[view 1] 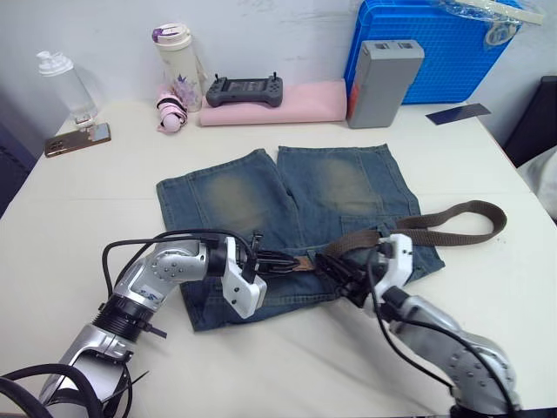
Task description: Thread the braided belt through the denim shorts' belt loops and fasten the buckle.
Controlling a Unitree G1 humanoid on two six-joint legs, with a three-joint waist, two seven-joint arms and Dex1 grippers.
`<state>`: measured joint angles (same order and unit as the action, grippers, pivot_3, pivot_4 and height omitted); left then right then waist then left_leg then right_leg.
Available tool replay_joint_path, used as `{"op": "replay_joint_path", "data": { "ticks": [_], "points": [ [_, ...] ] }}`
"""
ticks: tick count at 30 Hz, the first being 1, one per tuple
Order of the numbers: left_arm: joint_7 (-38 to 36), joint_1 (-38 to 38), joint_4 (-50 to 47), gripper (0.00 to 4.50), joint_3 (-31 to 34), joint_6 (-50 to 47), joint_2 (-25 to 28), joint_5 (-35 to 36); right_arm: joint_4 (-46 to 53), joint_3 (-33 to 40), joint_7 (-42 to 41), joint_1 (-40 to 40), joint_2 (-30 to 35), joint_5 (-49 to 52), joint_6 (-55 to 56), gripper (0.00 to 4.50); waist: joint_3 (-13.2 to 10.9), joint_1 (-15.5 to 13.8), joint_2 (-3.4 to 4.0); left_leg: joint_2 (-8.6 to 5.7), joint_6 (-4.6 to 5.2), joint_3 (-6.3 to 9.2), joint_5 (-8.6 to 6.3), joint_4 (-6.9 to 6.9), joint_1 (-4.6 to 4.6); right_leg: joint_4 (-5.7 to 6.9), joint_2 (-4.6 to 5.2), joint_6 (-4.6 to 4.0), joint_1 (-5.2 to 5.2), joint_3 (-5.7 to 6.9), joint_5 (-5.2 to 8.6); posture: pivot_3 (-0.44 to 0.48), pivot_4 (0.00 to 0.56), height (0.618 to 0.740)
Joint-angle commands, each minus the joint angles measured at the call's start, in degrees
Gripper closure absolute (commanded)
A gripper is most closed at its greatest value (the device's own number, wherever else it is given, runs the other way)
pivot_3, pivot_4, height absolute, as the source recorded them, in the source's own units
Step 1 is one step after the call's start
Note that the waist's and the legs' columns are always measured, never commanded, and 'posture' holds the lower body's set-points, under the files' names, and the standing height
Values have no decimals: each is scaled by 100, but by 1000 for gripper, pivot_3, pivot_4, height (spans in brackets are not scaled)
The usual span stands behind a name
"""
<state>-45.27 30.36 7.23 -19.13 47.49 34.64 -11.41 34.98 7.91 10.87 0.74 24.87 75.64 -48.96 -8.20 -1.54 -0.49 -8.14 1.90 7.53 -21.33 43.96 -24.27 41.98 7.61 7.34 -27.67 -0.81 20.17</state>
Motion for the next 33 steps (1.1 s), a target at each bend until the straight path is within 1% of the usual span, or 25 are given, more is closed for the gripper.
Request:
{"op": "replay_joint_path", "data": {
  "ticks": [1, 3, 5, 6, 8, 9, 11, 13, 16, 19, 21, 22, 24, 26, 27, 30, 33],
  "points": [
    [79, -44, -60, 4500, 84, -45, 58, 40, 575, 522, -912, 70, 1028, 152, -198, 615, -2, 1, 0, -1, 1, -1, 0, -1, 0, 0, 1, 1, 0, -1, 0, 0, 150, 661],
    [94, -74, -56, 4500, 86, -37, 74, 52, 819, 555, -1729, 208, 1848, -626, -99, 615, -4, 0, 2, 0, 1, -1, 0, -2, -1, -4, 2, 1, 0, 2, 0, 0, 150, 661],
    [111, -101, -34, 4500, 80, -15, 84, 46, 987, 248, -2451, 426, 2747, -2167, 574, 615, -4, 8, 2, 5, 1, -1, 0, -7, -1, -10, 2, 1, 2, 6, 0, 0, 150, 661],
    [122, -111, -25, 4500, 80, -23, 79, 51, 1011, 59, -2731, 512, 3093, -2866, 955, 615, -5, 8, 1, 8, 1, 0, 0, -8, 0, -14, 0, 1, 4, 12, 0, 0, 150, 661],
    [134, -119, -13, 4500, 80, -58, 65, 79, 983, -291, -3226, 675, 3546, -4031, 1762, 615, -8, 7, -4, 8, 0, -1, 1, -8, 1, -16, 1, 2, 6, 16, 0, 0, 150, 661],
    [140, -123, -5, 4500, 80, -57, 65, 81, 877, -542, -3393, 768, 3789, -4815, 2343, 615, -9, 4, -6, 8, -1, -1, 1, -8, 2, -16, 1, 3, 6, 17, 0, 0, 150, 661],
    [146, -140, -2, 4500, 85, -57, 71, 89, 548, -953, -3539, 885, 4108, -6205, 3364, 615, -10, 1, -8, 7, -2, -2, 1, -7, 1, -15, 3, 3, 6, 17, 0, 0, 150, 661],
    [152, -163, -5, 4500, 96, -71, 78, 99, 109, -1199, -3456, 871, 4183, -7239, 4095, 615, -13, 0, -14, 7, -2, -2, 1, -6, 1, -16, 3, 4, 6, 19, -1, 0, 150, 661],
    [173, -187, -21, 4500, 114, -95, 89, 94, -478, -1423, -3476, 965, 4183, -8239, 4834, 615, -14, -8, -15, 4, -2, -4, 1, -2, 0, -15, 4, 5, 6, 18, -1, 0, 150, 661],
    [194, -200, -30, 4500, 129, -116, 101, 90, -879, -1527, -3379, 943, 4019, -9031, 4999, 615, -14, -1, -15, 5, -3, -4, 1, -4, 1, -11, 3, 5, 3, 15, -1, 0, 150, 661],
    [210, -209, -42, 4500, 131, -130, 106, 86, -1056, -1597, -3375, 854, 3785, -9314, 4850, 615, -10, 1, -32, 6, -5, -5, 1, -2, 2, -11, 0, 5, 5, 13, -1, 0, 150, 661],
    [217, -213, -51, 4500, 130, -142, 104, 82, -1115, -1633, -3431, 846, 3690, -9400, 4846, 844, -9, 0, -36, 7, -6, -5, 2, 1, 3, -10, 0, 5, 8, 13, -1, 0, 150, 661],
    [231, -215, -58, 4500, 130, -158, 99, 72, -1195, -1682, -3561, 893, 3535, -9533, 4854, 1461, -5, -3, -43, 6, -6, -4, 2, 6, 5, -10, 0, 5, 13, 12, -1, 0, 150, 661],
    [245, -213, -58, 4500, 137, -169, 102, 69, -1237, -1684, -3644, 948, 3383, -9640, 4723, 2480, -1, -1, -50, 6, -6, -3, 2, 7, 6, -10, -1, 6, 15, 12, -2, 0, 150, 661],
    [251, -211, -59, 4500, 138, -174, 101, 68, -1262, -1701, -3695, 959, 3320, -9715, 4652, 2907, 0, 1, -52, 6, -6, -3, 2, 7, 6, -9, -2, 6, 14, 12, -2, 0, 150, 661],
    [265, -207, -58, 4500, 128, -187, 94, 58, -1304, -1752, -3895, 979, 3108, -9795, 4407, 4473, 4, 5, -58, 6, -6, -3, 2, 7, 7, -7, -3, 6, 14, 11, -2, 0, 150, 661],
    [272, -223, -75, 4500, 132, -184, 108, 62, -1272, -1715, -4058, 1000, 2913, -9792, 4214, 4473, 23, 2, -89, 7, -8, -3, 2, 8, 11, -5, -4, 6, 16, 10, -2, 0, 150, 661]
  ]
}}
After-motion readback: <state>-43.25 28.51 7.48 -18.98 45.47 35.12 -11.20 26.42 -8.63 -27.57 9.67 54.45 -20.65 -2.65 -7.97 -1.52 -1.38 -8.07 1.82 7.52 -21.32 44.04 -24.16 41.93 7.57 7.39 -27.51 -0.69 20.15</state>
